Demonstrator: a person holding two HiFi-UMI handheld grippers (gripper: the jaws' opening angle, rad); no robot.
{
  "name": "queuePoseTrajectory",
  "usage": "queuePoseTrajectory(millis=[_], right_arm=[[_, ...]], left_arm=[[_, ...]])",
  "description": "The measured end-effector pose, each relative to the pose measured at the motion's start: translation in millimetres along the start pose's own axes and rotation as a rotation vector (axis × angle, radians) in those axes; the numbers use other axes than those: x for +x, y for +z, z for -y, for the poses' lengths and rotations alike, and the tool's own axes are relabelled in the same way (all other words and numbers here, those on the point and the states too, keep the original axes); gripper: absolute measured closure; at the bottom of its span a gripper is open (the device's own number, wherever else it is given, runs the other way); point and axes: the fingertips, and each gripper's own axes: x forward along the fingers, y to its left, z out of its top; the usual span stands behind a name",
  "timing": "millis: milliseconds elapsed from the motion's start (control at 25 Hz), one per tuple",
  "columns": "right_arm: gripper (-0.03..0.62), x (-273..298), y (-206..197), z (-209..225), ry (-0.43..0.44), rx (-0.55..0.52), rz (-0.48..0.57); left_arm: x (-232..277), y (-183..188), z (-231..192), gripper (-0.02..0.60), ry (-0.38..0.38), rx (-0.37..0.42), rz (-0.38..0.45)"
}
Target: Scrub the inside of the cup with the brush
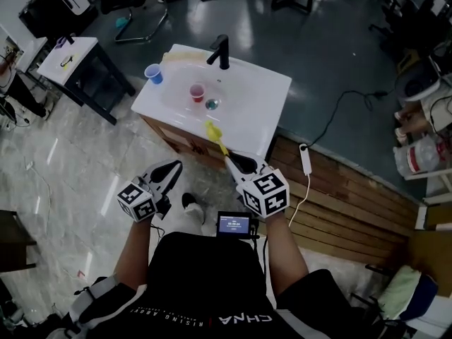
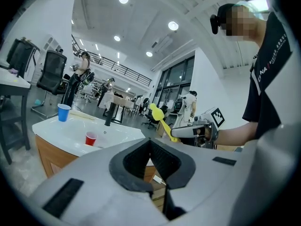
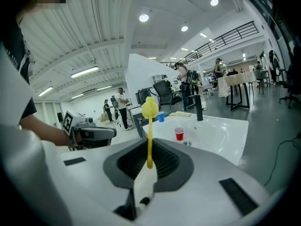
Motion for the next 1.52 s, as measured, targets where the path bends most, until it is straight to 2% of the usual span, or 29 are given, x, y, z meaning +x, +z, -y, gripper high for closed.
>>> queuePoseTrajectory(millis=[200,440,920,1200,1520], right_arm=[[0.556,25.6,5.8,23.1,-0.032,0.019,-0.004],[0.556,63.4,29.0,49.1,-0.071,0.027,-0.009],[0.556,154.0,75.1,84.7,-0.162,0.072,-0.023],[0.556,182.0,83.6,95.1,-0.238,0.098,-0.008],[0.556,190.4,76.0,97.5,-0.289,0.132,-0.011]], left_arm=[[22.2,3.4,-39.0,0.578,-0.016,-0.023,0.005],[53.1,24.5,-93.1,0.578,-0.063,-0.031,0.009],[98.6,62.3,-200.6,0.578,-0.188,-0.014,-0.065],[110.5,68.6,-238.7,0.578,-0.26,0.003,-0.102],[121.9,64.3,-255.3,0.578,-0.307,0.01,-0.142]])
